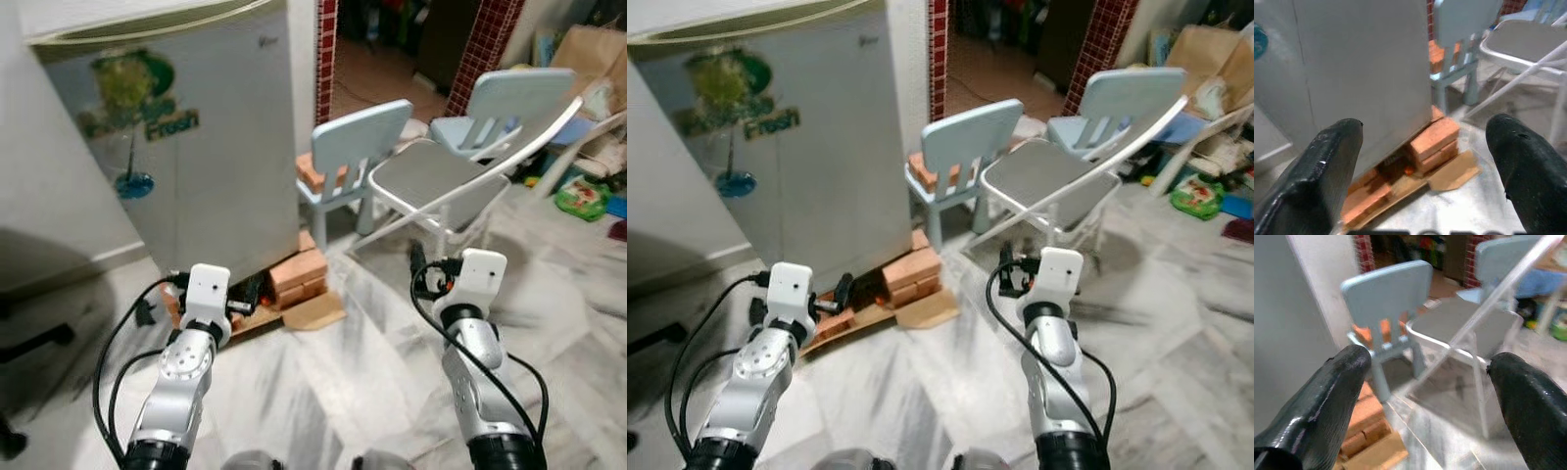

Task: Restocking fridge

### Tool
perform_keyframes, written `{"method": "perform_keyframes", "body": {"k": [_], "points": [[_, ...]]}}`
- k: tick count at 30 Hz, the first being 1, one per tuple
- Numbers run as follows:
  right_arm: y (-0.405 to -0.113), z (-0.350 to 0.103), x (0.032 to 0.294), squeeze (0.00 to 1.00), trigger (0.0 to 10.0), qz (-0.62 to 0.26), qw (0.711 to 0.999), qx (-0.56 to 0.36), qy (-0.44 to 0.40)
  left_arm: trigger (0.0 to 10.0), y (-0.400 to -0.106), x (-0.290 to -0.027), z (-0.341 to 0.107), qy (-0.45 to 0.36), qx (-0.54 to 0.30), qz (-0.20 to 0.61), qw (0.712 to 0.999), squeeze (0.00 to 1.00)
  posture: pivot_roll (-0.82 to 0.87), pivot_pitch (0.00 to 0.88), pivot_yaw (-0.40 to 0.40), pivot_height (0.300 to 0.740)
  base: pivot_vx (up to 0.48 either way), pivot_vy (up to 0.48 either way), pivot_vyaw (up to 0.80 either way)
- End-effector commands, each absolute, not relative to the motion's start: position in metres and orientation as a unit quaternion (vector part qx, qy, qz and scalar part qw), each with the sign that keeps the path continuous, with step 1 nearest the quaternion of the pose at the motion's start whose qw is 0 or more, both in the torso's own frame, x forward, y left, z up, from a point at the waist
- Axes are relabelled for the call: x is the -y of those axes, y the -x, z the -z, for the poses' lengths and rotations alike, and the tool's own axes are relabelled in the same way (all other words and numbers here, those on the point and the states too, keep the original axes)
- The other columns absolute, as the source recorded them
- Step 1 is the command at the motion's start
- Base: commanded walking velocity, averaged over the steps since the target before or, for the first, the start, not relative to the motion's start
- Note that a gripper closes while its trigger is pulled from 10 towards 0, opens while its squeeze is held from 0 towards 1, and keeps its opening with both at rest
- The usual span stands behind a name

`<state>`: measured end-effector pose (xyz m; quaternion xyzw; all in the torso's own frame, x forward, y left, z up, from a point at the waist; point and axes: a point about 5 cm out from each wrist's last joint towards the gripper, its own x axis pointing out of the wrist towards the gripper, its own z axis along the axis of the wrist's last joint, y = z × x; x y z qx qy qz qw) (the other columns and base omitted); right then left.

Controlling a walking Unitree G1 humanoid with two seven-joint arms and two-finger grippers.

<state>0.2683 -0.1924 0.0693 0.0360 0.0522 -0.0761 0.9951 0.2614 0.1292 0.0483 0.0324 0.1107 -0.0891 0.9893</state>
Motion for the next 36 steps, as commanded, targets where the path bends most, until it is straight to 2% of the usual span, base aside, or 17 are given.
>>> {"method": "perform_keyframes", "body": {"k": [1,6,19,25,27,36], "points": [[-0.272,-0.074,0.187,0.0,10.0,0.068,0.996,-0.042,-0.042,10.0,-0.262,-0.137,-0.053,-0.046,-0.1,0.082,0.991,0.0,0.03,0.0,0.03,0.74,0.0,0.48,0.0],[-0.273,-0.074,0.186,0.0,10.0,0.068,0.996,-0.042,-0.044,10.0,-0.263,-0.138,-0.056,-0.047,-0.093,0.085,0.991,0.0,0.04,0.0,0.025,0.74,0.0,0.48,0.0],[-0.289,-0.086,0.185,0.0,10.0,0.058,0.998,-0.019,-0.034,10.0,-0.27,-0.148,-0.069,-0.055,-0.067,0.079,0.993,0.0,0.06,0.0,0.019,0.74,0.0,0.48,-0.64],[-0.289,-0.085,0.183,0.0,10.0,0.055,0.998,-0.02,-0.033,10.0,-0.266,-0.158,-0.068,-0.063,-0.068,0.063,0.994,0.0,0.07,0.0,0.012,0.74,0.0,0.48,-0.3],[-0.287,-0.083,0.178,0.0,10.0,0.047,0.998,-0.023,-0.033,10.0,-0.267,-0.165,-0.068,-0.084,-0.055,0.032,0.994,0.0,0.07,0.0,0.012,0.74,0.0,0.48,0.0],[-0.286,-0.081,0.176,0.0,10.0,0.04,0.998,-0.024,-0.03,10.0,-0.266,-0.166,-0.067,-0.078,-0.057,0.037,0.995,0.0,0.07,0.0,0.004,0.74,0.0,0.48,-0.51]]}}
